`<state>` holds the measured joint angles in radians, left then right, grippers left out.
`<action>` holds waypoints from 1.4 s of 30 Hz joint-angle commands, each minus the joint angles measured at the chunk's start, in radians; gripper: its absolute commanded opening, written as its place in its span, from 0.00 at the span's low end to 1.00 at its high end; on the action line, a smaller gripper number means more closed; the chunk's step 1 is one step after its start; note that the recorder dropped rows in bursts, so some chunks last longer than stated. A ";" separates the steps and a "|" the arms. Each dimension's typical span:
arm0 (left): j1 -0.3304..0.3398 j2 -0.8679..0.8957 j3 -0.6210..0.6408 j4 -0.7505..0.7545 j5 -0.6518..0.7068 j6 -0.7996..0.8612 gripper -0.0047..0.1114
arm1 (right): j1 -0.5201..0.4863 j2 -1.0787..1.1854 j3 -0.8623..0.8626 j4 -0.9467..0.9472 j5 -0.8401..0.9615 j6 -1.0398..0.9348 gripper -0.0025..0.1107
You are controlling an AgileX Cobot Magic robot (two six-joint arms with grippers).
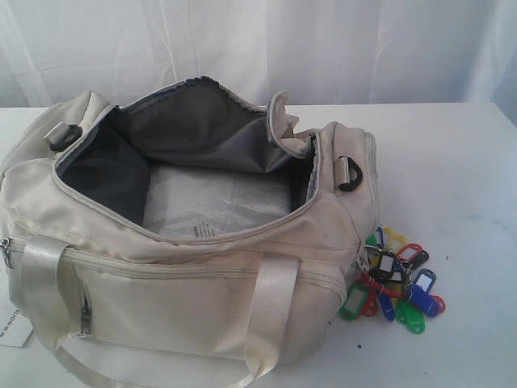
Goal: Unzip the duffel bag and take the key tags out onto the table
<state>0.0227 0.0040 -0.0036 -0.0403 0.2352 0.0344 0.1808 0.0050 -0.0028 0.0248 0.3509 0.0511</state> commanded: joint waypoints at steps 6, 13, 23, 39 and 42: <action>0.037 -0.004 0.004 -0.002 -0.003 -0.008 0.04 | -0.002 -0.005 0.003 0.005 0.000 0.005 0.02; 0.037 -0.004 0.004 -0.002 -0.003 -0.008 0.04 | -0.002 -0.005 0.003 0.005 0.000 0.005 0.02; 0.037 -0.004 0.004 -0.002 -0.003 -0.008 0.04 | -0.002 -0.005 0.003 0.005 0.000 0.005 0.02; 0.037 -0.004 0.004 -0.002 -0.003 -0.008 0.04 | -0.002 -0.005 0.003 0.005 0.000 0.005 0.02; 0.037 -0.004 0.004 -0.002 -0.003 -0.008 0.04 | -0.002 -0.005 0.003 0.005 0.000 0.005 0.02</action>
<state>0.0568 0.0040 -0.0036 -0.0362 0.2352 0.0344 0.1808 0.0050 -0.0028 0.0256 0.3571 0.0511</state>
